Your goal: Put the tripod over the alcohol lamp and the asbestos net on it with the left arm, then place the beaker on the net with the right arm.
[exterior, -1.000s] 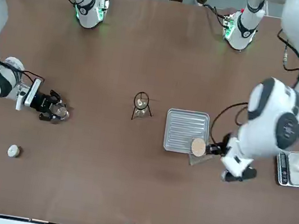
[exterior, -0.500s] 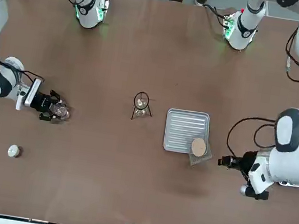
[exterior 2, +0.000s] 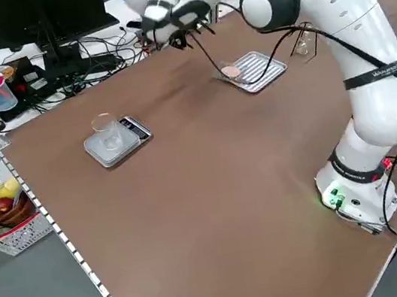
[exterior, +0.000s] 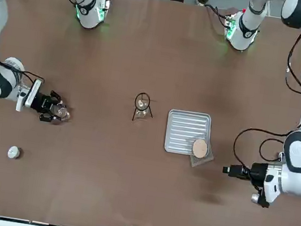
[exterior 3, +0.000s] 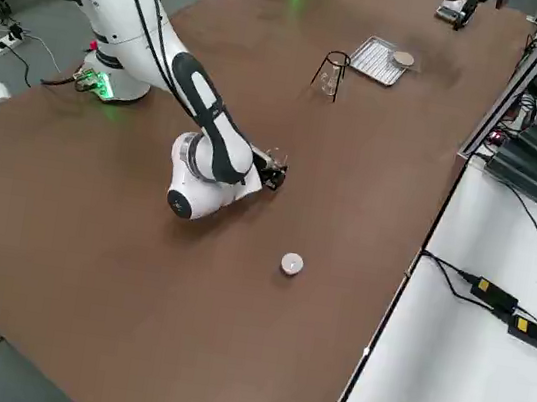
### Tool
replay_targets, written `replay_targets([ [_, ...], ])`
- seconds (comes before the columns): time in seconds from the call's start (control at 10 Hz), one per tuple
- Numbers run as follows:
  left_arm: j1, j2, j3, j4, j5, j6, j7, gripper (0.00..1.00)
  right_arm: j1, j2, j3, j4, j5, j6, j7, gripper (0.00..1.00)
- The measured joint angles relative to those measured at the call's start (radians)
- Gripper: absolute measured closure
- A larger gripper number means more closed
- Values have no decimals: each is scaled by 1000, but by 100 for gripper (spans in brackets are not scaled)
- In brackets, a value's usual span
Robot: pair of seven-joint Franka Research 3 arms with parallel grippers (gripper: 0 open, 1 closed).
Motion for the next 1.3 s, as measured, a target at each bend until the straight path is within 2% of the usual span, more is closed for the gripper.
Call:
replay_targets([
  [0.1, 18, 29, -1, -5, -52, -2, 56, 36, 0, 0, 0, 0, 0, 0, 0, 41],
  [0.3, 26, 70, -2, -22, -94, -3, 158, 36, 0, 0, 0, 0, 0, 0, 0, 41],
  [0.8, 25, 118, -8, -80, -98, -2, 333, 37, 0, 0, 0, 0, -1, 0, 1, 41],
  [1.3, 23, 132, -8, -114, -98, -2, 357, 37, 0, 0, 0, 0, -1, 0, 1, 41],
])
